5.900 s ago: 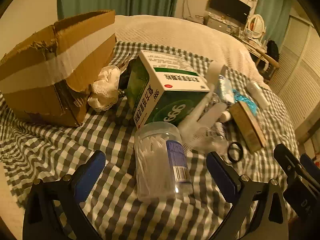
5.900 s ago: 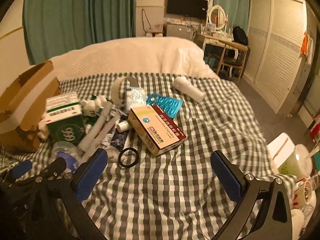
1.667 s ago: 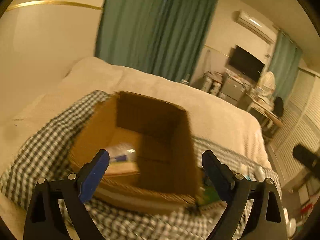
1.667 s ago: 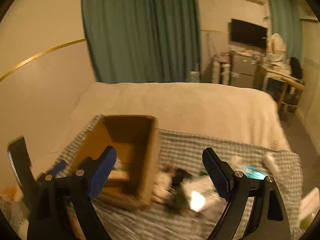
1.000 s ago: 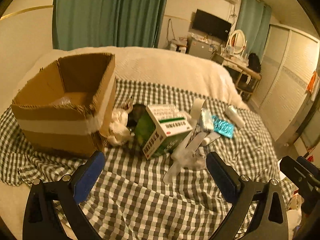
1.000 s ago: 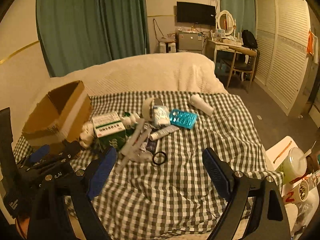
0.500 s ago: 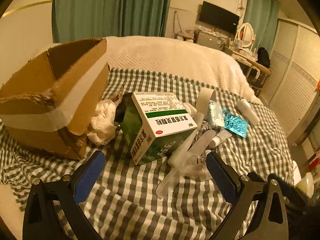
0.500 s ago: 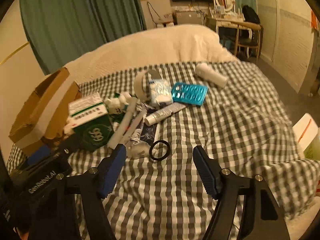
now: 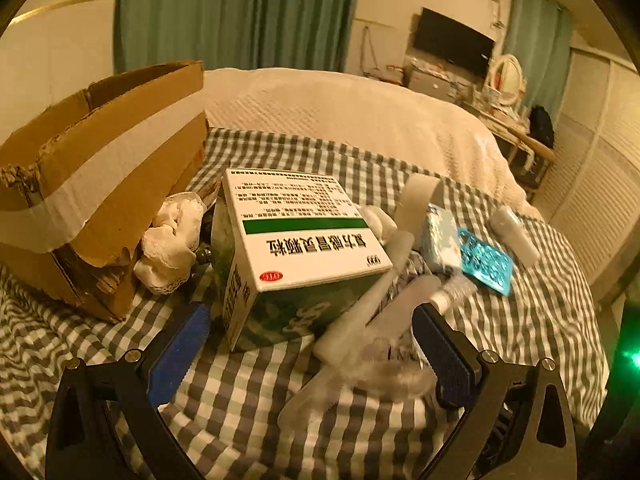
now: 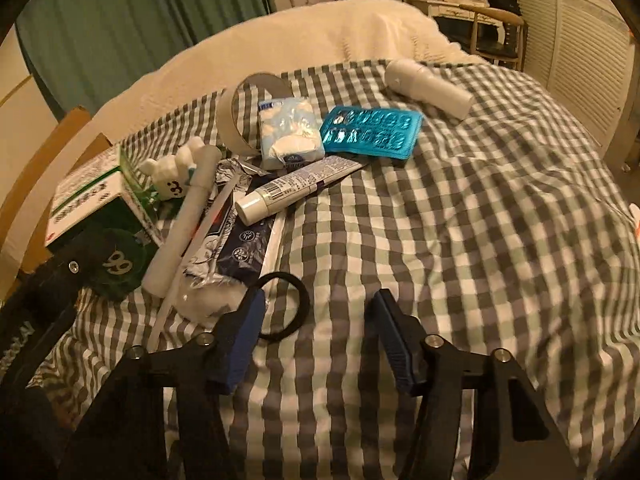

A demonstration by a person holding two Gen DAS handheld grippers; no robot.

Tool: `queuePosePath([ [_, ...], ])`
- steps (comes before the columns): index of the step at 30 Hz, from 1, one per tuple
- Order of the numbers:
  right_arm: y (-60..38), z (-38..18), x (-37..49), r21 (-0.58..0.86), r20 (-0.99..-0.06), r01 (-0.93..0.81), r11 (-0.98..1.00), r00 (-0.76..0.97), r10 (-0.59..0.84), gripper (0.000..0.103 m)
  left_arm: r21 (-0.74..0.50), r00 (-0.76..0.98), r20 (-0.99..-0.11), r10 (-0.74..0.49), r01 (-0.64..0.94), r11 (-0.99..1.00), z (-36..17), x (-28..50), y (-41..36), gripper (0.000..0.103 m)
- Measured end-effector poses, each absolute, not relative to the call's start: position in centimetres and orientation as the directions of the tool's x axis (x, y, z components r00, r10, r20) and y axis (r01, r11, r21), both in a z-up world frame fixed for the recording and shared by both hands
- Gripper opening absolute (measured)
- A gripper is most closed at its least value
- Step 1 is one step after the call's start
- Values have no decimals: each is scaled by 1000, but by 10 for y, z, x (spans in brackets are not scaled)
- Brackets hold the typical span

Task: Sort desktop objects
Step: 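Grasp the green medicine box with left tool while right tool grasps the black hair tie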

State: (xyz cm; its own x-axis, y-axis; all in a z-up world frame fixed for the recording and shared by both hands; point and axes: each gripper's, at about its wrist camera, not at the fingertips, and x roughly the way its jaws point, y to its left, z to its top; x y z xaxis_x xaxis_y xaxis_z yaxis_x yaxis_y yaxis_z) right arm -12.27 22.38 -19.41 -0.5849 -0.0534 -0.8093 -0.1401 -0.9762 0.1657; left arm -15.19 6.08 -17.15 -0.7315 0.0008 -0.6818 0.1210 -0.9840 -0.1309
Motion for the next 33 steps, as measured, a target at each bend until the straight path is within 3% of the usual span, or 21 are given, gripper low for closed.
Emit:
queuePosePath([
  [4, 229, -200, -125, 190, -815, -148, -971, -575, -72, 19, -133, -745, -666, -30, 158, -978, -176, -157, 64, 103],
  [9, 226, -194, -116, 171, -793, -136, -976, -607, -54, 8, -123, -744, -662, -87, 223, -967, -178, -163, 66, 103],
  [19, 233, -192, -117, 227, -764, -134, -965, -638, -91, 7, -56, -755, -625, -201, 301, -952, -176, -184, 67, 103],
  [25, 231, -188, -116, 219, -756, -124, -968, -648, -88, 7, -92, -749, -647, -143, 262, -961, -184, -190, 57, 103],
  [33, 231, -185, -117, 214, -745, -113, -970, -662, -87, 7, -97, -744, -662, -88, 202, -975, -177, -183, 55, 94],
])
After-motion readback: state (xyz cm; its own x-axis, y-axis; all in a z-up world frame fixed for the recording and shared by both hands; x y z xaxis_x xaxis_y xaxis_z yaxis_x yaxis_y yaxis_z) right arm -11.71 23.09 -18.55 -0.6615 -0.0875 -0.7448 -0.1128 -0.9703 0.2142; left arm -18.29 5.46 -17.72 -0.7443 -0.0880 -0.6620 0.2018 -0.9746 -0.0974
